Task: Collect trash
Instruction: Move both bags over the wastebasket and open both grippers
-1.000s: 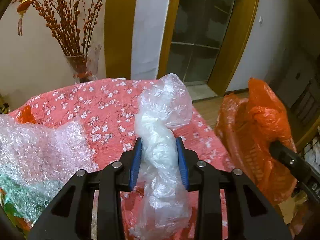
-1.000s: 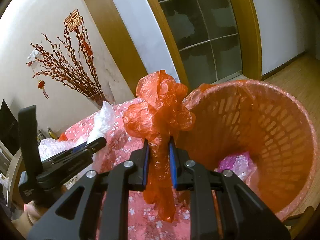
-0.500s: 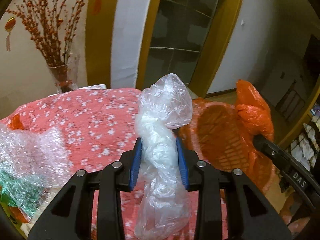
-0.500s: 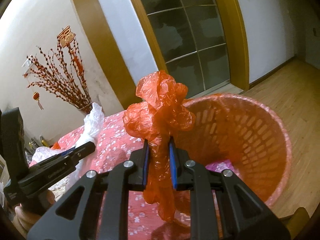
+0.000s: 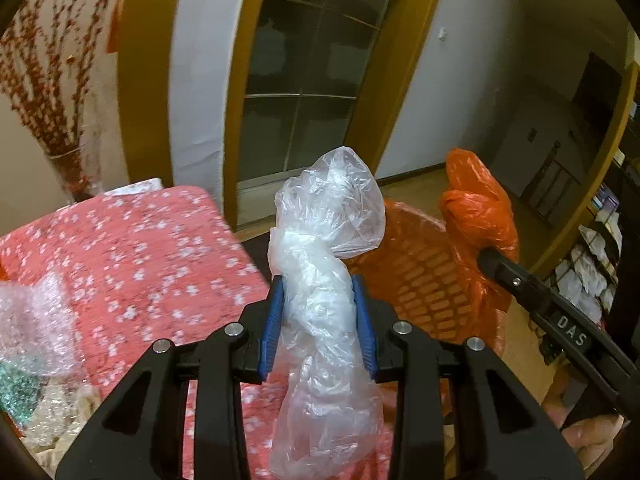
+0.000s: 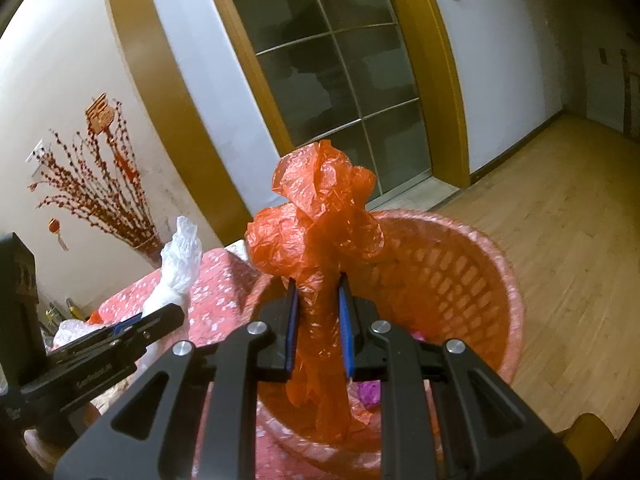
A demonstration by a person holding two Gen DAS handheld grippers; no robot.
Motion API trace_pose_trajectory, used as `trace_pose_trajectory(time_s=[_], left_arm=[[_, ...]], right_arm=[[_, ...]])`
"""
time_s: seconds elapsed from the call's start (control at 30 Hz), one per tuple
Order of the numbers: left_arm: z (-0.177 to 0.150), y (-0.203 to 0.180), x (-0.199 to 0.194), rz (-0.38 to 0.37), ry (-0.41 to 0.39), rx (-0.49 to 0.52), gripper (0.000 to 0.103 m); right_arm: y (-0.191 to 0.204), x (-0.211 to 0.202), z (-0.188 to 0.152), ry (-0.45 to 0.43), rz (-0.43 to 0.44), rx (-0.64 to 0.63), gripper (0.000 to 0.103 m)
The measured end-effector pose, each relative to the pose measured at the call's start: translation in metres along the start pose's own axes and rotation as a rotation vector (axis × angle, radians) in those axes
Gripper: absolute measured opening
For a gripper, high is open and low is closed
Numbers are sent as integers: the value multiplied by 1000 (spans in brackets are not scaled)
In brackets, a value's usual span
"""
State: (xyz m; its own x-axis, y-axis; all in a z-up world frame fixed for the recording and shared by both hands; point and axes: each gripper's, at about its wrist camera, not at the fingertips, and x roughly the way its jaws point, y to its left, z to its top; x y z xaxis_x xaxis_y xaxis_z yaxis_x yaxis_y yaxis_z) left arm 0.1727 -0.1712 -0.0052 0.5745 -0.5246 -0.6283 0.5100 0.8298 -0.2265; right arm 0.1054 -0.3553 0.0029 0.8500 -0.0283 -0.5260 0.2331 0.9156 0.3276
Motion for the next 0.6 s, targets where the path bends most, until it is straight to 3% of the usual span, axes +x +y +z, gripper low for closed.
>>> trace_pose_trajectory(time_s=[0.5, 0.6], left_arm=[[3, -35, 28, -64, 32, 51, 35], [3, -38, 32, -72, 42, 47, 37]], right_arm=[[-31, -5, 17, -35, -41, 43, 19], [-35, -4, 19, -38, -40, 54, 23]])
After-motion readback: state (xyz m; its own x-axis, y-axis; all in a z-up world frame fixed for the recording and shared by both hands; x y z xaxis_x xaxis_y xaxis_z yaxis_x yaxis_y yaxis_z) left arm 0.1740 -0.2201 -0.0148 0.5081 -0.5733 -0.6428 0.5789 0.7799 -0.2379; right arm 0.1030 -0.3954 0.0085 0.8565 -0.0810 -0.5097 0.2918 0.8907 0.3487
